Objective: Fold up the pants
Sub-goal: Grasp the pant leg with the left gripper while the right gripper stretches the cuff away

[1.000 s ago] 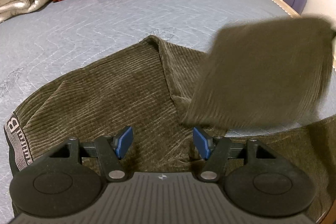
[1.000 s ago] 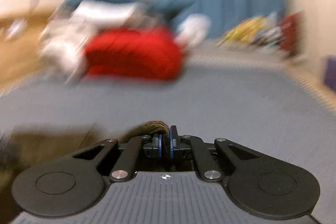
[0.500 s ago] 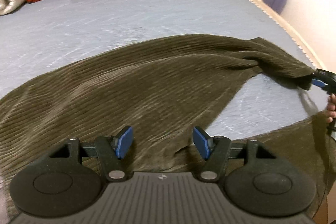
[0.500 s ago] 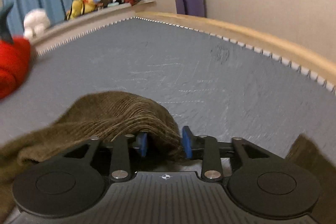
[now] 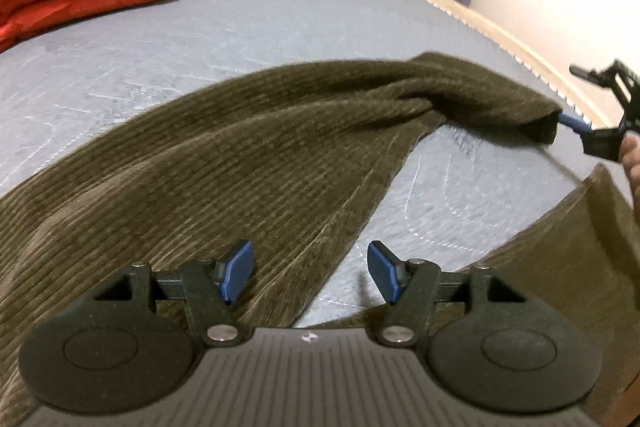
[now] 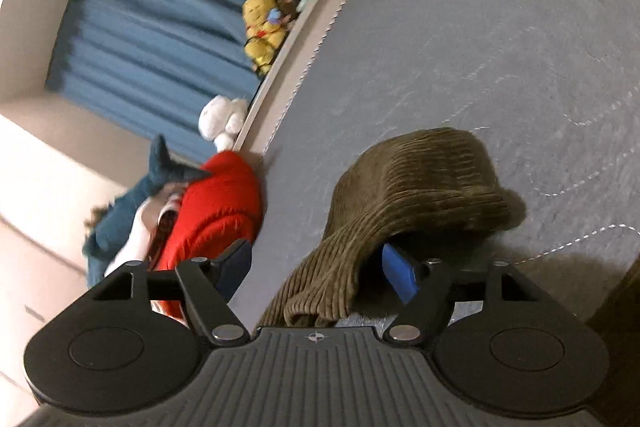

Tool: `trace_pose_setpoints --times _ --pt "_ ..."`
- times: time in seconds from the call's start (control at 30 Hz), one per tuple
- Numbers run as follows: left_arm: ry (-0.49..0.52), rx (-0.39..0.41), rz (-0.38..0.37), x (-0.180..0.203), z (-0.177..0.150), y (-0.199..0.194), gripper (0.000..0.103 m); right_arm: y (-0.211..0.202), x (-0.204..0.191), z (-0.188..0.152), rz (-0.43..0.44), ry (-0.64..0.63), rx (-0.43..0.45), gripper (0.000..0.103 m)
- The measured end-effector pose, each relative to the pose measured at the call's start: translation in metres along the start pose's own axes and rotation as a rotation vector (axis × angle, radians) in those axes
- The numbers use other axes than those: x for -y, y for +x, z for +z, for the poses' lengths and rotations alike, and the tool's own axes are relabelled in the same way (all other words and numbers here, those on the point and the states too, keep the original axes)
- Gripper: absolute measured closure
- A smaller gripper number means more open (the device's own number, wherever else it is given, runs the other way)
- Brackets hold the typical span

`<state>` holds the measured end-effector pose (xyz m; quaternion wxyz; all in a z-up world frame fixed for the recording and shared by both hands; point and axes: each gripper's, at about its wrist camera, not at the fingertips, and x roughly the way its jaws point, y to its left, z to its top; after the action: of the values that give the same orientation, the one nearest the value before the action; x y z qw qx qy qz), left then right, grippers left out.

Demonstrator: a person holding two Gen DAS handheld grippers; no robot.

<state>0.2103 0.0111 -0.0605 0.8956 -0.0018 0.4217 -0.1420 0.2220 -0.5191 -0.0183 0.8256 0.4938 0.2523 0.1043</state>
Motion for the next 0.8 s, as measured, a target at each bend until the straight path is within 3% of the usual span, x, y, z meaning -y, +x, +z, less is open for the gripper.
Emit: trace_pose_setpoints --times 0.1,0.23,0.3,0.33,0.4,0.47,0.57,0.67,0.73,0.8 --pt "0.045 -0.018 0.025 0.003 -0.002 0.017 0.036 0.013 0.012 0.003 -0.103 0.072 0.001 0.022" --pt "0.151 -0.002 0.086 0.007 -0.006 0.029 0.052 0.028 0.030 0.006 -0.190 0.209 0.078 0.028" --pt "0.185 0.000 0.084 0.009 -0.003 0.029 0.077 0.039 0.030 0.011 -0.209 0.251 0.123 0.055" --pt "0.185 -0.001 0.083 0.008 -0.001 0.027 0.090 0.047 0.025 0.016 -0.248 0.244 0.139 0.077" --pt "0.144 0.013 0.072 0.000 0.004 0.018 0.092 0.067 0.001 0.028 -0.321 0.153 0.157 0.087" --pt "0.091 0.050 0.052 -0.012 0.010 0.004 0.093 0.087 -0.040 0.050 -0.333 0.021 0.181 0.093" --pt "0.066 0.097 0.061 -0.026 0.015 -0.020 0.093 0.092 -0.110 0.078 -0.241 -0.102 0.246 0.096" --pt "0.067 0.098 0.011 -0.036 0.015 -0.039 0.093 0.079 -0.153 0.090 -0.204 -0.275 0.311 0.096" --pt "0.114 0.074 -0.052 -0.037 0.012 -0.046 0.093 0.068 -0.146 0.093 -0.287 -0.316 0.323 0.096" --pt "0.193 0.019 -0.097 -0.034 0.005 -0.048 0.093 0.060 -0.112 0.081 -0.462 -0.321 0.293 0.096"
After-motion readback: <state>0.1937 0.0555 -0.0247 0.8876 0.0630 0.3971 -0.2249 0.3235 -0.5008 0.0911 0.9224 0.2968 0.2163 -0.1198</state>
